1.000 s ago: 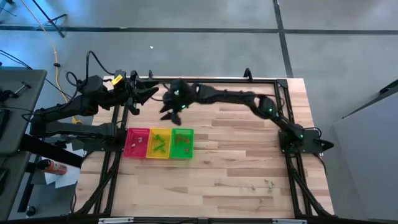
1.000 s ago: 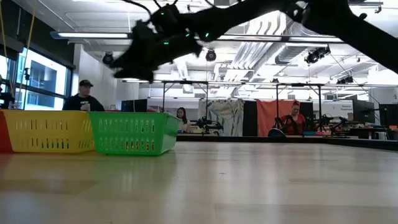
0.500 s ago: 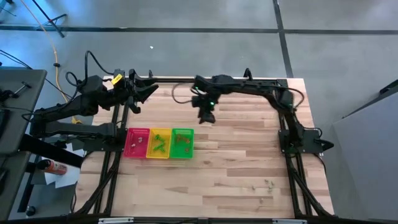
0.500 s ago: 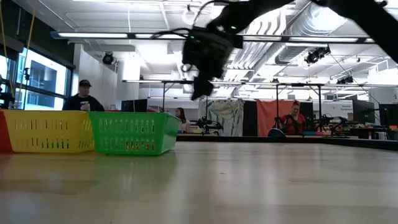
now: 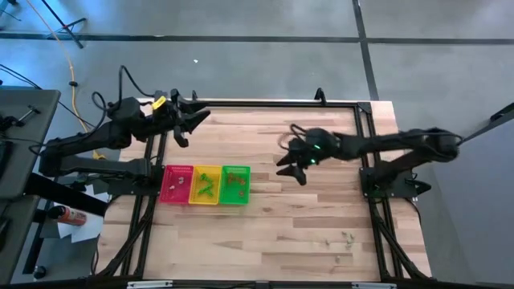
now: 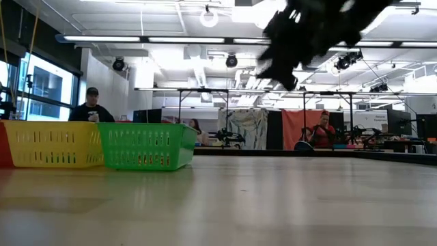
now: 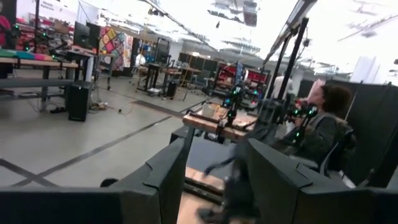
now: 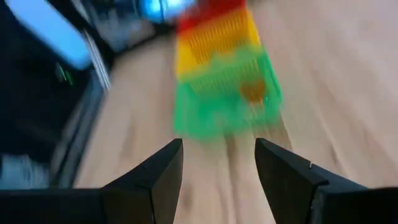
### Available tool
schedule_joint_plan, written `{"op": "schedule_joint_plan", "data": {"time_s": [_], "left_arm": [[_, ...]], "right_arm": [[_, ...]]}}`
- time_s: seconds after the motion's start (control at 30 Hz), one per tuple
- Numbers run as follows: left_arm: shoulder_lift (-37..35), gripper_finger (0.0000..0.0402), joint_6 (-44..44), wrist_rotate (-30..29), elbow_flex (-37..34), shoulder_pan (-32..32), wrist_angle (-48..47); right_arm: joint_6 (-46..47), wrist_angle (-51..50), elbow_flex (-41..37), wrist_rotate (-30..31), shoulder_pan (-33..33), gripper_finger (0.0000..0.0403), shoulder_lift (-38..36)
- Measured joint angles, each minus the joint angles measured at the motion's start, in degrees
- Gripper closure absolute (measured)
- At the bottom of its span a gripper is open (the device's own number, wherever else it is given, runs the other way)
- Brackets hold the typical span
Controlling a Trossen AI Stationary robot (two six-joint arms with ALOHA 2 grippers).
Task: Sort Halloween decoration
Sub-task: Put the white skull toy into the red bin
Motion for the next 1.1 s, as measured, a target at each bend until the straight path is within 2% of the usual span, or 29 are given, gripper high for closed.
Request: {"op": "schedule_joint_plan", "data": {"time_s": [0.17, 0.27, 0.4, 0.6, 0.7, 0.87, 0.93, 1.1], "left_arm": [[2.7, 0.0245, 0.4, 0.9, 0.0, 0.0, 0.0], [4.7, 0.0245, -0.6, 4.2, 0.0, 0.0, 0.0], [8.0, 0.0245, -2.6, 9.5, 0.0, -0.3, 0.0], [14.5, 0.0245, -0.9, 10.2, -0.1, -4.4, 1.2], [16.9, 0.0245, 0.0, 10.3, -4.9, -6.5, 13.1], [18.1, 0.0254, -5.9, 10.2, -16.8, -7.1, 36.9], [17.9, 0.0259, -6.5, 9.9, -19.4, -7.1, 40.0], [17.7, 0.0263, -3.9, 9.9, -21.3, -7.1, 38.4]], "right_arm": [[-0.6, 16.0, -4.5, 13.6, 7.4, 0.0208, -6.6], [-5.4, 21.7, -4.1, 16.9, 9.9, 0.0208, -7.2], [-8.9, 24.4, -1.7, 17.2, 11.3, 0.0208, -7.0], [-6.4, 24.4, 1.0, 17.3, 11.2, 0.0208, -7.0], [-6.2, 24.2, 1.7, 17.3, 11.1, 0.0208, -7.0], [-6.2, 23.6, 1.9, 17.3, 11.1, 0.0208, -7.0], [-6.2, 22.9, 1.9, 17.3, 11.1, 0.0208, -7.0], [-8.0, 20.2, 1.9, 17.3, 11.1, 0.0208, -6.9]]}}
